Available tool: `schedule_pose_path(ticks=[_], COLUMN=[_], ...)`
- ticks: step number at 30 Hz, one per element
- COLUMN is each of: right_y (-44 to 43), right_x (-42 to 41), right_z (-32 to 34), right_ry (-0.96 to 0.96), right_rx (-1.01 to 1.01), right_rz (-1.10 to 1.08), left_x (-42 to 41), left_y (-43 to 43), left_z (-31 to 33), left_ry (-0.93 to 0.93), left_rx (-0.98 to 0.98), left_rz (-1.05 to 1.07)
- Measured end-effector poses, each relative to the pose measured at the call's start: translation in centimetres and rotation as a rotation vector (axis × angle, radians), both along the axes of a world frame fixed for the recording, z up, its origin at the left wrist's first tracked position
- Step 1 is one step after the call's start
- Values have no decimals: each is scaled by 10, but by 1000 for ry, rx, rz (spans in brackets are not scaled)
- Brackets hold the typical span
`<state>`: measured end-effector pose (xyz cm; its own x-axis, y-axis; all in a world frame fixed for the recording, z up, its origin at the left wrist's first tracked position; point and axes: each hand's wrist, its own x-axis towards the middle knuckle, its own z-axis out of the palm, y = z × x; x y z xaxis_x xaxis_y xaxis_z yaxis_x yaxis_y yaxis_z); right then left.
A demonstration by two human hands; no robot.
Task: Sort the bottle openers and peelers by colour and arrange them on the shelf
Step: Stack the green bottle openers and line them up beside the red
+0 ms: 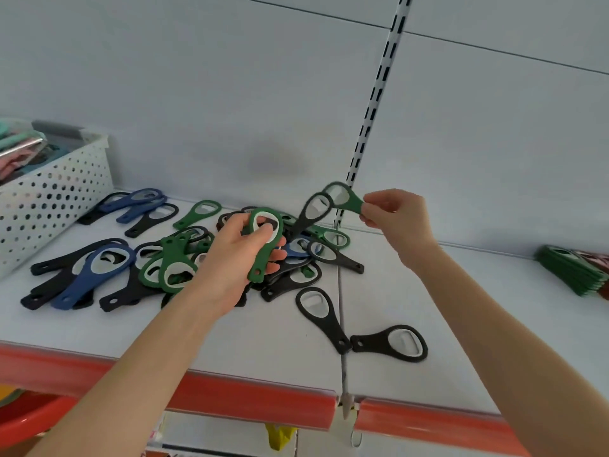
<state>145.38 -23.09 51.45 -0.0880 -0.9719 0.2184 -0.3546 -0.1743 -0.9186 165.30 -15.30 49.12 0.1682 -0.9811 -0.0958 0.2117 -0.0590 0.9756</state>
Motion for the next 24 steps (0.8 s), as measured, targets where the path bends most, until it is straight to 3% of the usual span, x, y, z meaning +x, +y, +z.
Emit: schedule_pose_path(ticks=[4, 10, 12, 15, 18, 20, 24], right_y=[28, 38, 23, -10, -34, -42, -42], right_x=[26, 46, 44, 38, 39, 42, 40], right_z=[10, -3, -8, -18, -32, -39, -36], right_ry=[-246, -118, 19, 431, 738, 815, 729], right_rx=[69, 204, 158, 30, 86, 94, 23], right_rz=[209, 490, 445, 249, 263, 256, 195], left_x=[-15, -19, -16, -9, -3, -1, 3], left_y=[-7, -13, -12, -11, -10, -10, -11], left_z=[1, 2, 2, 2, 4, 6, 8], left_ry=[83, 163, 167, 171, 147, 159, 157], left_rx=[-54, -119, -123, -119, -134, -155, -147], left_rz=[38, 122, 149, 171, 167, 172, 187])
